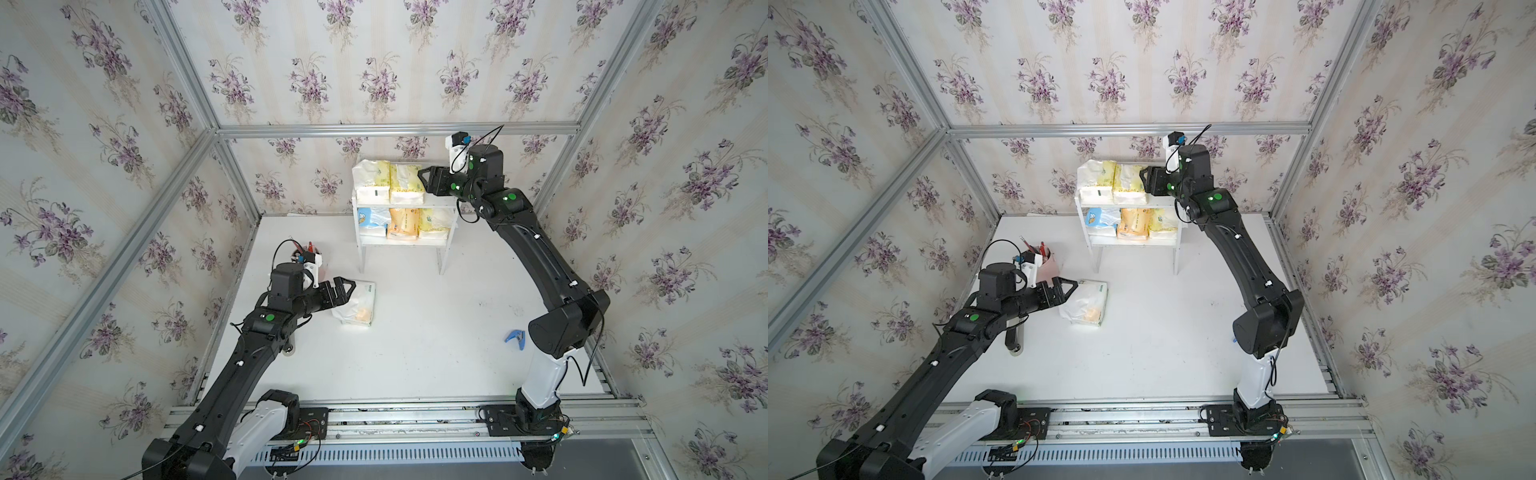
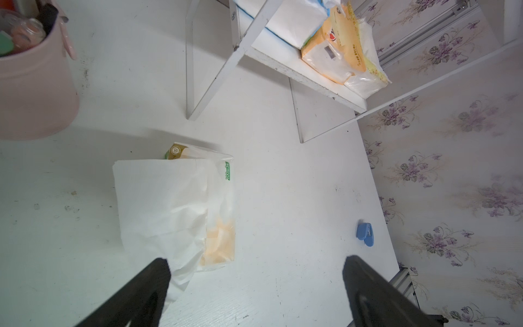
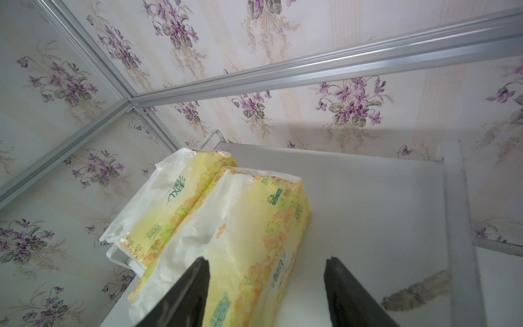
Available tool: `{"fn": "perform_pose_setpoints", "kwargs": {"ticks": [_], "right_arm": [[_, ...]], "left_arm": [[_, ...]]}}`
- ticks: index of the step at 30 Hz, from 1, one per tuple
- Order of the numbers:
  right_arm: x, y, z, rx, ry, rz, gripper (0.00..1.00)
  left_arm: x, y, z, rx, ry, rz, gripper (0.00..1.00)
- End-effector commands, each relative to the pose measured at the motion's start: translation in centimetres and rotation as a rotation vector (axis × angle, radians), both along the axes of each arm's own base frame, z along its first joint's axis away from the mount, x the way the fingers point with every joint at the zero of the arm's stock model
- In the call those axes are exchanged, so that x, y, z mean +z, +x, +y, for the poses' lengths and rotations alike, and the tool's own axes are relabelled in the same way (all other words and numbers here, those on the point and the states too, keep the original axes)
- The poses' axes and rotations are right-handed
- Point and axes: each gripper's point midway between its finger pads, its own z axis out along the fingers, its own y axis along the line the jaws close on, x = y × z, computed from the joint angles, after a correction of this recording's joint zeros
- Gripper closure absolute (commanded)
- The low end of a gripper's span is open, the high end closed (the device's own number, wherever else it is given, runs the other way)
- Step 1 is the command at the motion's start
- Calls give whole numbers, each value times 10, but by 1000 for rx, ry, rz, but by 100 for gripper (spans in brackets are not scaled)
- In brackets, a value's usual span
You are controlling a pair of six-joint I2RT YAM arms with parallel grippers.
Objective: Remove the tissue boxes from the shelf
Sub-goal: Pick up a box of tissues from the shelf.
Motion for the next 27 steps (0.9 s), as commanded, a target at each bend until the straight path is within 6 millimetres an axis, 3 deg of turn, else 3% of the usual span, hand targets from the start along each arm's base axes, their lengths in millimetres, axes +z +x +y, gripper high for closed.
{"fn": "perform_pose_setpoints", "kwargs": {"ticks": [1, 15, 20, 27], "right_arm": [[-10, 0, 4, 8, 17, 48, 36], [-40, -7, 16, 36, 46, 165, 68], [-28, -16, 10, 15, 73, 141, 84], [2, -37, -7, -31, 113, 38, 100]], "left_arm": [[0, 1, 3, 11, 23, -9, 1], [-3, 1, 8, 27, 51, -5, 1], [-2, -1, 9, 31, 54, -10, 1], [12, -1, 6, 23, 20, -57, 1]]}}
